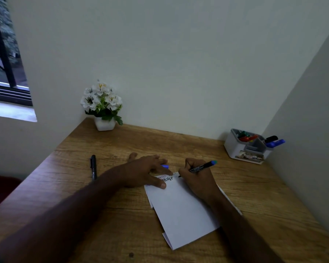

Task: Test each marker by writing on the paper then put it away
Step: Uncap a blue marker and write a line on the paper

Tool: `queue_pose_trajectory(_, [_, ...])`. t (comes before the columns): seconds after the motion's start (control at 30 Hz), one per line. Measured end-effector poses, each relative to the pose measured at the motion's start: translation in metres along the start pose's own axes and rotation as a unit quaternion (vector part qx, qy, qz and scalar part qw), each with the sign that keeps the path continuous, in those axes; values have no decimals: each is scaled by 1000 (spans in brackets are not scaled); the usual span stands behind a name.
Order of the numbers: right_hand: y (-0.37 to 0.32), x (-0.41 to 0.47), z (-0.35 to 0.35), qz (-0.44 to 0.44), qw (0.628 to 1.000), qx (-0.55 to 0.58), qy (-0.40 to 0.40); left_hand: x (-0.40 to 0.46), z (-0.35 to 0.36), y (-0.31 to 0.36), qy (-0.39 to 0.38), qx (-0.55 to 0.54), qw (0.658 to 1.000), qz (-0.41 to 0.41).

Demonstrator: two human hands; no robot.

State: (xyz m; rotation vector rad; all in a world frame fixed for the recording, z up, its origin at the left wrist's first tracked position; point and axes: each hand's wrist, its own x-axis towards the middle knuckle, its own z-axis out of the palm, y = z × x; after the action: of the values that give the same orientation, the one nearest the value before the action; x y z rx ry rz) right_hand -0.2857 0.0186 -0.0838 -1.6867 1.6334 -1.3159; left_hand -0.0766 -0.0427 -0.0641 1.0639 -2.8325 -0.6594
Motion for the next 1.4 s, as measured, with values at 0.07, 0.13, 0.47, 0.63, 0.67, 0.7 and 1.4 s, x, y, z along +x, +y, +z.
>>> queue_pose_trajectory(0.07, [-1,0,-1,9,1000,5,7,0,0,0,-1,2,1000,0])
queue_pose_trajectory(0.13, [-1,1,0,11,1000,8,12,-1,-1,1,-2,6,1000,-2])
queue_pose_trajectory(0.47, [1,2,0,3,1000,-5,8,-1,-1,1,0,6,1000,1])
queue_pose_trajectory(0.63, [0,3,0,13,1000,-3,15,-2,-2,3,-3,-4,1000,-3])
queue_pose_trajectory(0.67, [1,3,0,13,1000,-2,16,-2,-2,4,-4,0,1000,-4])
queue_pose_trajectory(0.7, [1,2,0,12,1000,-1,15,-3,-3,4,-5,4,1000,-4])
queue_pose_trajectory(1.4, [0,3,-6,11,1000,-10,8,-1,-2,3,-4,4,1000,-8])
